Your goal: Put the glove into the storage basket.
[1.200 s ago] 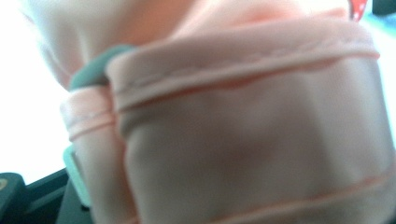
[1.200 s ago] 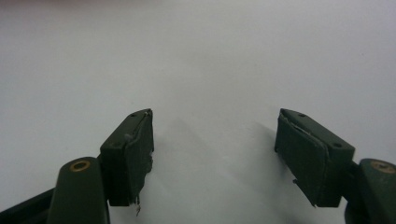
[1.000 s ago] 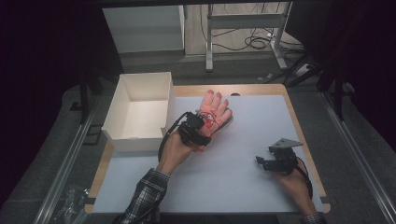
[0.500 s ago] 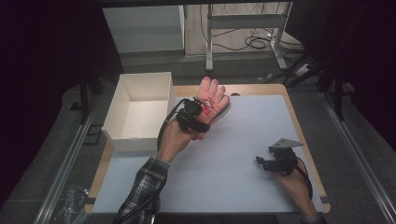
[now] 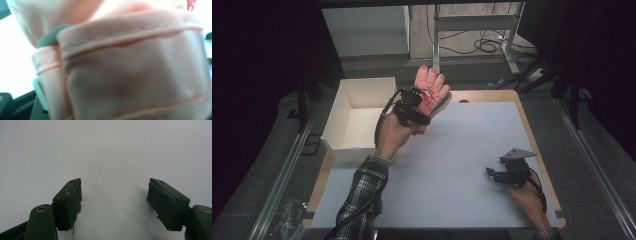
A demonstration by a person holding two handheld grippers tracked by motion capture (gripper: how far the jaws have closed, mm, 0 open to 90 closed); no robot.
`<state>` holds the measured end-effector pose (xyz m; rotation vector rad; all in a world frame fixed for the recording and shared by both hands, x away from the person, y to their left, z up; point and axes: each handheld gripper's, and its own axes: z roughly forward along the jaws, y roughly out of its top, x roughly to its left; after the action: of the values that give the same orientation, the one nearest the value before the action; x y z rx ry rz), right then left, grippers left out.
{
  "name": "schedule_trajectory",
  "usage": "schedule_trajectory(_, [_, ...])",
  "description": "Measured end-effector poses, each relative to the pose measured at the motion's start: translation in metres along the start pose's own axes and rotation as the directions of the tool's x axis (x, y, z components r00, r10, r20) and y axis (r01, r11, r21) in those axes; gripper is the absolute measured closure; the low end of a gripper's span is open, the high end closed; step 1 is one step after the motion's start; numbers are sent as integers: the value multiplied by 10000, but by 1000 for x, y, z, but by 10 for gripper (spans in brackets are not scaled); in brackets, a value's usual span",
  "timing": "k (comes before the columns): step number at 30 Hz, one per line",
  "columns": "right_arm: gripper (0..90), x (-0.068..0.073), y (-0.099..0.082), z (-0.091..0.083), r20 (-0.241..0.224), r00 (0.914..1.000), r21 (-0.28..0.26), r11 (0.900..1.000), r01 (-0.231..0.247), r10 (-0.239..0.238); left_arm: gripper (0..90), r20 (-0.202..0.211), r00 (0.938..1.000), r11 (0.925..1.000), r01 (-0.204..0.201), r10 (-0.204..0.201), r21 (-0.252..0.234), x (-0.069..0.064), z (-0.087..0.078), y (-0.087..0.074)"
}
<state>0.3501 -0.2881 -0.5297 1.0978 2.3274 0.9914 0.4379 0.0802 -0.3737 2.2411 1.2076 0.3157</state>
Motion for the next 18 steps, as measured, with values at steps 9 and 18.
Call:
schedule_trajectory(9, [279, 0, 0, 0, 7, 10000, -1, 10000, 3, -3, 389, -730, 9959, 9986, 521, -529, -133, 26, -17, 4])
schedule_trajectory(18, [279, 0, 0, 0, 11, 10000, -2, 10000, 9, -9, 388, -1121, 9876, 9937, 1071, -1102, -329, 49, -29, -1])
